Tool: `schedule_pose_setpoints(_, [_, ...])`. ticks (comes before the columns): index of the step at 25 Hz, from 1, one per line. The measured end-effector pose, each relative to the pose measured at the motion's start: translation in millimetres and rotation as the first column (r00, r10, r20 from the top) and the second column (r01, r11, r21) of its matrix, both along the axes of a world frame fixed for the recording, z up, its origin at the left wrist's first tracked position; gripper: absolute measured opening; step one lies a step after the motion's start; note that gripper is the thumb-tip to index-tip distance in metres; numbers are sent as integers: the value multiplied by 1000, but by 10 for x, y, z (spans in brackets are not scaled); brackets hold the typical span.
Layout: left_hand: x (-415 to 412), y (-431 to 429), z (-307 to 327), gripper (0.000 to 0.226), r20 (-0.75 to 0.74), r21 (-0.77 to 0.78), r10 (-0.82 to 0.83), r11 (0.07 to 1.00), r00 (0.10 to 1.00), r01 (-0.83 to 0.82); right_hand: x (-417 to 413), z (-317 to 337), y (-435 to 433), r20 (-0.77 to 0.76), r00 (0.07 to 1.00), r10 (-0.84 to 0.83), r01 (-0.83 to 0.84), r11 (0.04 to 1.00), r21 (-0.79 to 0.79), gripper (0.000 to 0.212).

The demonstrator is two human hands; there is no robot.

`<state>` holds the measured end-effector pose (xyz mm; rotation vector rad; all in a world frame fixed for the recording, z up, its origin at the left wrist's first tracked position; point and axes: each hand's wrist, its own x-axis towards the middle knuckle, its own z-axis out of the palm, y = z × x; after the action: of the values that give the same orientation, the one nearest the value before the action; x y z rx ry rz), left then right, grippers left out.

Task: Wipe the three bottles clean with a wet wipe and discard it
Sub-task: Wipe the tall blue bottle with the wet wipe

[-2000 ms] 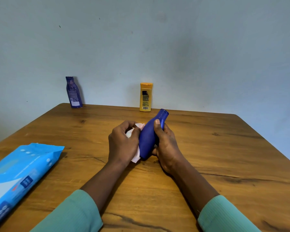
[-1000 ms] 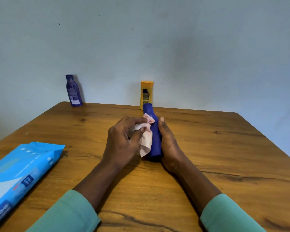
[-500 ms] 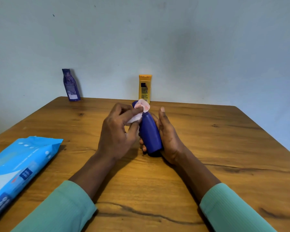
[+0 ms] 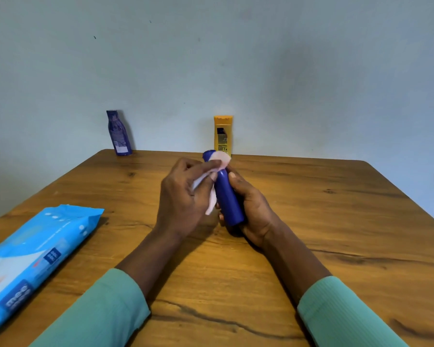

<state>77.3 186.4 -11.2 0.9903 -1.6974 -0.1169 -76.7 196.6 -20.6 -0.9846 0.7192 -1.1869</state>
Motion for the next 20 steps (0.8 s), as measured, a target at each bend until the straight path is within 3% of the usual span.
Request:
schedule_pose_setpoints(2, [-38,81,-46,33,-27,55,-45,997,999,46,3,-4,12,52,999,-5,6,1000,-22,36])
schedule_pose_setpoints(6, [-147,368,-135,32,160,80,-223,974,962,212,-78,-1,-8,241,967,-77,20,973,230,38])
schedule_pose_setpoints(8, [-167,397,-138,28,218,43,-251,968,943,248,-142,-4,-54,367,912,-182,60,946,320,34])
schedule_pose_setpoints(10, [-167,405,-127,26,182,30,-232,973,956,230,-192,-1,-93,451,849,-275,99,922,376,35])
schedule_pose_setpoints(15, [-171,355,-83,31,-89,14,-95,995,992,97,-145,-85,-158,458,819,-346,167,907,387,47])
schedule_pose_setpoints(17, [-196,350,-84,37,-82,17,-122,992,989,124,-132,-97,-187,465,804,-372,195,902,385,61])
schedule_pose_setpoints(19, [-262,379,-125,38,17,37,-173,984,985,172,-136,-94,-186,466,804,-368,172,896,410,73])
schedule_pose_setpoints(20, [-300,405,-152,38,94,44,-199,980,976,195,-143,-74,-167,466,802,-374,171,891,420,69])
